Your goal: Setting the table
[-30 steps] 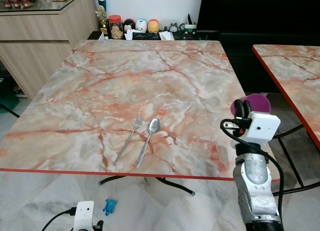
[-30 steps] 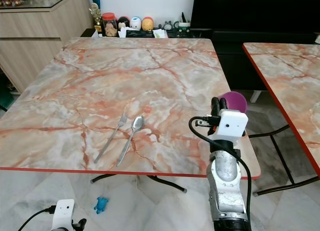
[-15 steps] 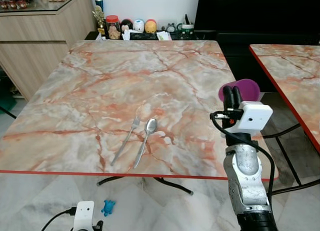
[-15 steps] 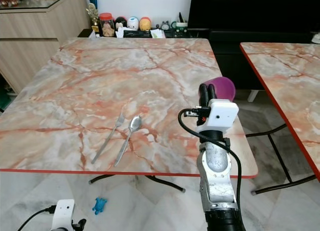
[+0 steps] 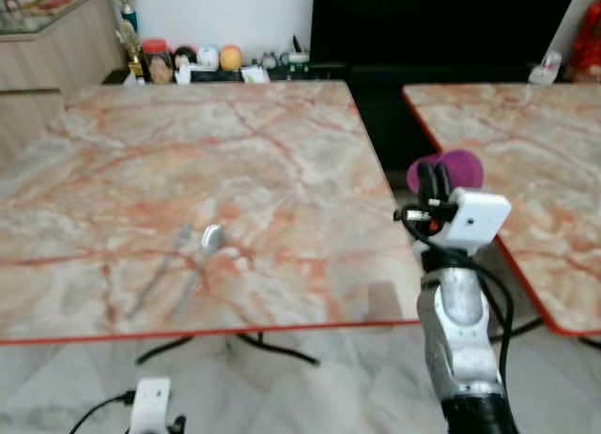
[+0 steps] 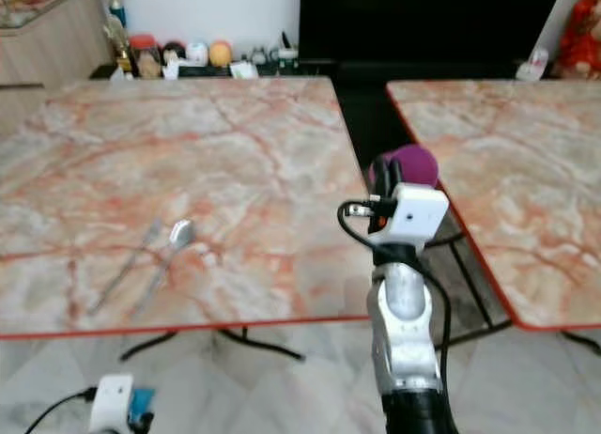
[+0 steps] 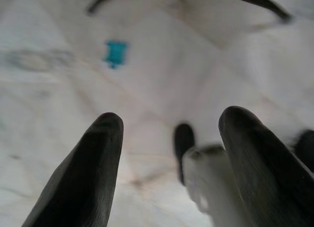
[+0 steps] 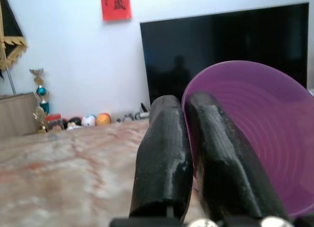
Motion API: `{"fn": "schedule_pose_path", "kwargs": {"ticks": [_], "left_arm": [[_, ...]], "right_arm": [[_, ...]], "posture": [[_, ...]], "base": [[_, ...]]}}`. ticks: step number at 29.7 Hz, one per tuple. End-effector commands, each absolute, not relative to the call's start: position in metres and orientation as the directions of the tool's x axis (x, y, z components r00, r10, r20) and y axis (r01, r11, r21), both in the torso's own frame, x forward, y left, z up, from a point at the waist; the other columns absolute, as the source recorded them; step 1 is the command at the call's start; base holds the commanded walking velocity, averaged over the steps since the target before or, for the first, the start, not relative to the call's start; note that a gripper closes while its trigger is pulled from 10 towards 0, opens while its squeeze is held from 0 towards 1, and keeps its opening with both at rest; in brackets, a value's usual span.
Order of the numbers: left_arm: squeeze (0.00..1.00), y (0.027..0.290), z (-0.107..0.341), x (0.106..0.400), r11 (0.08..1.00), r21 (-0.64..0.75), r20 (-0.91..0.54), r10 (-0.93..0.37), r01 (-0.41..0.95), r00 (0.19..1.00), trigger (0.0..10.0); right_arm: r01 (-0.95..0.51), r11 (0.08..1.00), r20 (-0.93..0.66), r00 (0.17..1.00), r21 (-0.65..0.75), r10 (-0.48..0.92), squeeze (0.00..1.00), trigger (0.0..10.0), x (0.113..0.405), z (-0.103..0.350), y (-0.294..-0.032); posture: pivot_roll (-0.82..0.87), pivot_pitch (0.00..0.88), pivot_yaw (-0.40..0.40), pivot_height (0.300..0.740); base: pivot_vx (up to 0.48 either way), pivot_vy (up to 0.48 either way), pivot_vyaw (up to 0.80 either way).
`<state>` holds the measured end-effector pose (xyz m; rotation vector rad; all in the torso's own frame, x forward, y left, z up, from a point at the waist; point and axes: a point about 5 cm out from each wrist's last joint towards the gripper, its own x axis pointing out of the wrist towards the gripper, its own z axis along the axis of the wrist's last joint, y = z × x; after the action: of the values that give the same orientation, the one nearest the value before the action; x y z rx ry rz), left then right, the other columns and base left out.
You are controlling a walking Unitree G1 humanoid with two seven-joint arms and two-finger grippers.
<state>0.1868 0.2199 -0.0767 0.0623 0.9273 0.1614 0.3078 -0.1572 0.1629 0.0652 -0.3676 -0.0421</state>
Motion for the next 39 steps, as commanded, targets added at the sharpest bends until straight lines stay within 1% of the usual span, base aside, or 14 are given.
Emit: {"fn": "schedule_pose_path", "kwargs": {"ticks": [1, 8, 13, 18, 20, 27, 39], "left_arm": [[0.00, 0.2218, -0.0800, 0.1797, 0.986, 0.133, -0.807, 0.167, -0.101, 0.567, 10.0], [0.00, 0.2220, -0.0795, 0.1807, 0.986, 0.135, -0.806, 0.167, -0.099, 0.568, 10.0], [0.00, 0.2218, -0.0794, 0.1809, 0.986, 0.134, -0.806, 0.167, -0.100, 0.568, 10.0], [0.00, 0.2217, -0.0794, 0.1810, 0.986, 0.134, -0.806, 0.166, -0.099, 0.569, 10.0], [0.00, 0.2216, -0.0794, 0.1811, 0.986, 0.134, -0.806, 0.166, -0.099, 0.569, 10.0], [0.00, 0.2215, -0.0795, 0.1810, 0.986, 0.134, -0.806, 0.167, -0.099, 0.568, 10.0], [0.00, 0.2211, -0.0795, 0.1811, 0.986, 0.131, -0.806, 0.167, -0.105, 0.568, 10.0]], "right_arm": [[0.020, 0.997, 0.379, 0.924, 0.077, -0.048, 0.00, 10.0, 0.3095, 0.1691, -0.1556], [0.019, 0.998, 0.366, 0.930, 0.053, -0.037, 0.00, 10.0, 0.3109, 0.1681, -0.1570], [0.010, 1.000, 0.376, 0.927, 0.002, -0.009, 0.00, 10.0, 0.3103, 0.1704, -0.1559], [-0.004, 1.000, 0.375, 0.927, 0.020, -0.003, 0.00, 10.0, 0.3103, 0.1702, -0.1547], [-0.005, 0.999, 0.372, 0.928, 0.039, -0.010, 0.00, 10.0, 0.3108, 0.1701, -0.1545], [-0.012, 1.000, 0.369, 0.930, 0.027, 0.001, 0.00, 10.0, 0.3108, 0.1698, -0.1538], [0.003, 0.999, 0.365, 0.931, 0.032, -0.014, 0.00, 10.0, 0.3125, 0.1729, -0.1586]], "posture": [[-0.02, 0.000, 0.005, 0.740], [-0.02, 0.000, 0.006, 0.740], [-0.02, 0.000, 0.007, 0.740], [-0.02, 0.000, 0.006, 0.740], [-0.02, 0.000, 0.006, 0.740], [-0.02, 0.000, 0.005, 0.740], [-0.02, 0.000, 0.005, 0.740]], "base": [[0.000, -0.480, 0.00], [0.000, -0.480, 0.00], [0.000, -0.480, 0.00], [0.000, -0.460, 0.77], [0.000, -0.480, 0.00], [0.000, -0.480, 0.00], [0.000, -0.024, 0.00]]}}
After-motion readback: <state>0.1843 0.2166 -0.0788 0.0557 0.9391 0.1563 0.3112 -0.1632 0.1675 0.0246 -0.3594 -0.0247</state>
